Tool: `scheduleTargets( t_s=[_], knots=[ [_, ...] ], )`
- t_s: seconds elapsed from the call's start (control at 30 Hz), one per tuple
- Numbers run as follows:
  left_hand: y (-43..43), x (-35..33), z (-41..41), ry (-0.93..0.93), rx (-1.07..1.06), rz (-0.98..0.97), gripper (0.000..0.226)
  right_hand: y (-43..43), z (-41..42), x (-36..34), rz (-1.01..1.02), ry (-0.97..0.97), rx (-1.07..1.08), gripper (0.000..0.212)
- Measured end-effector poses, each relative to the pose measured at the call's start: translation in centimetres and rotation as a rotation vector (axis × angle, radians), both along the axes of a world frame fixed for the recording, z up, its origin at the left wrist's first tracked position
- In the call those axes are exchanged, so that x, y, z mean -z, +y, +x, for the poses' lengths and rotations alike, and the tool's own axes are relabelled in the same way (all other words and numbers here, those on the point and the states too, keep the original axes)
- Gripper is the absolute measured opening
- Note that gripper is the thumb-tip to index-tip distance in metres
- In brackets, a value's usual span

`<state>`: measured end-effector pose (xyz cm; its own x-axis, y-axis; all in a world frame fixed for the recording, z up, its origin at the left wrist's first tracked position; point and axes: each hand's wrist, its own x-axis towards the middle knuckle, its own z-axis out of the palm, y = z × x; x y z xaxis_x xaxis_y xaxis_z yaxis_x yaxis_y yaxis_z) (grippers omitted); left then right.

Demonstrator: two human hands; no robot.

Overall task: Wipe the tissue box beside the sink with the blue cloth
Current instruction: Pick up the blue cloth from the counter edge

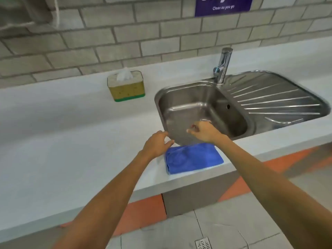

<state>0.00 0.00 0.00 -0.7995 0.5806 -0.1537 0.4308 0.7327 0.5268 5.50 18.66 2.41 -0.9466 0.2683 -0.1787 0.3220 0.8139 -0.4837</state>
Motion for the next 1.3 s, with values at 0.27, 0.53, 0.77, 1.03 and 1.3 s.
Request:
scheduleTargets(
  t_s=[0.27,0.53,0.77,1.03,1.3],
  knots=[
    [1.2,2.0,2.3,-0.021,-0.016,-0.081,0.044,1.6,1.8,2.9,-0.108,-0.018,-0.035,0.041],
    [2.6,1.1,2.9,-0.334,-0.291,0.103,0.025,3.0,2.1,3.3,-0.16,0.173,0.012,0.02],
    [4.3,-3.4,2.1,-0.543,-0.504,0.589,0.036,2.0,1.5,1.5,-0.479,0.065,0.069,0.041],
    [4.8,-7.4,-1.7,-0.479,-0.488,0.699,0.04,-0.8,-2.7,-1.3,-1.46,-0.204,0.005,0.068],
    [-0.5,-7.8,-8.1,-0.425,-0.404,0.599,0.041,-3.8,-9.2,-1.8,-1.506,-0.075,0.106,0.039]
  ],
)
